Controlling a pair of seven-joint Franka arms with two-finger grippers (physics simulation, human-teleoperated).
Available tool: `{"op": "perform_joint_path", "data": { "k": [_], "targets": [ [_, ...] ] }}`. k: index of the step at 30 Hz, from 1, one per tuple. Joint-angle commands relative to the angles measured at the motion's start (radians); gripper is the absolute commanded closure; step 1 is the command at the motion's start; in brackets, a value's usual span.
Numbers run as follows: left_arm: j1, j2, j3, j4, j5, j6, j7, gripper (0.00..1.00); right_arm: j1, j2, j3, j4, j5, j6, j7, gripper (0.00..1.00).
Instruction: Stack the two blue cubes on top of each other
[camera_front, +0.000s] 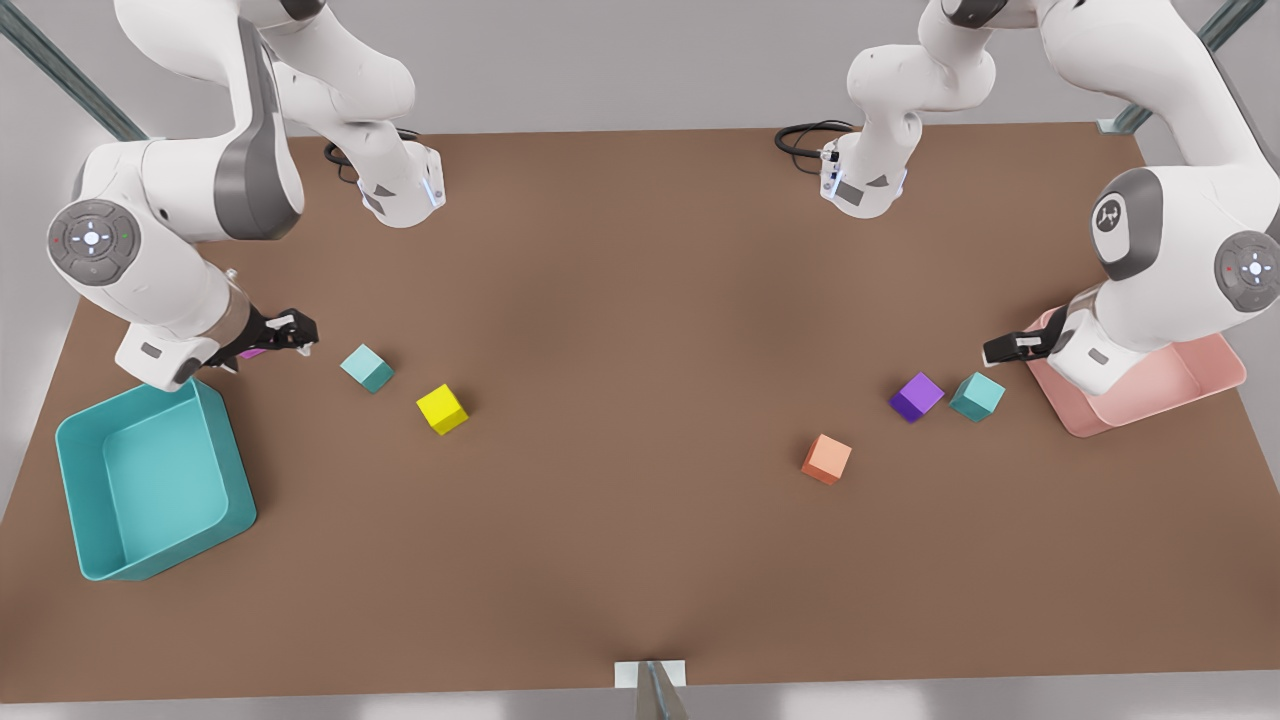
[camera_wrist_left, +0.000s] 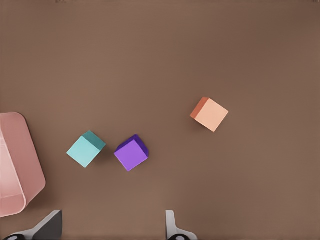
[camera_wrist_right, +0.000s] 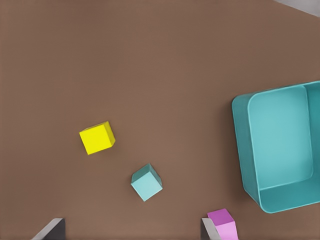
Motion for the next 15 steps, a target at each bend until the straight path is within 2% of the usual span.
{"op": "perform_joint_path", "data": {
  "k": [1,4,5,7,9,15],
  "targets": [
    [0.001,-0.001,0.0,-0.001,0.0,0.0,-0.015,0.0,-0.01,0.0,0.0,0.002,0.018,0.003,-0.007,0.0],
    [0.006,0.001,0.0,-0.001,0.002,-0.017,-0.015,0.0,-0.01,0.014,0.003,0.007,-0.005,-0.015,0.002,0.0],
    [0.007,0.002,0.0,-0.001,0.002,-0.017,-0.015,0.0,-0.01,0.029,0.006,0.004,-0.008,-0.081,0.014,0.0],
    [0.014,0.002,0.0,-0.002,0.002,-0.017,-0.015,0.0,0.032,0.071,0.011,-0.021,0.006,-0.146,0.377,0.0],
    [0.015,0.004,0.0,-0.002,0.002,-0.018,-0.015,0.0,0.081,0.082,0.011,-0.073,0.038,-0.132,0.546,0.0],
    [0.015,0.024,0.0,-0.007,0.002,-0.033,-0.015,0.0,-0.025,0.051,-0.014,-0.398,0.089,0.162,0.637,0.0]
  ]
}}
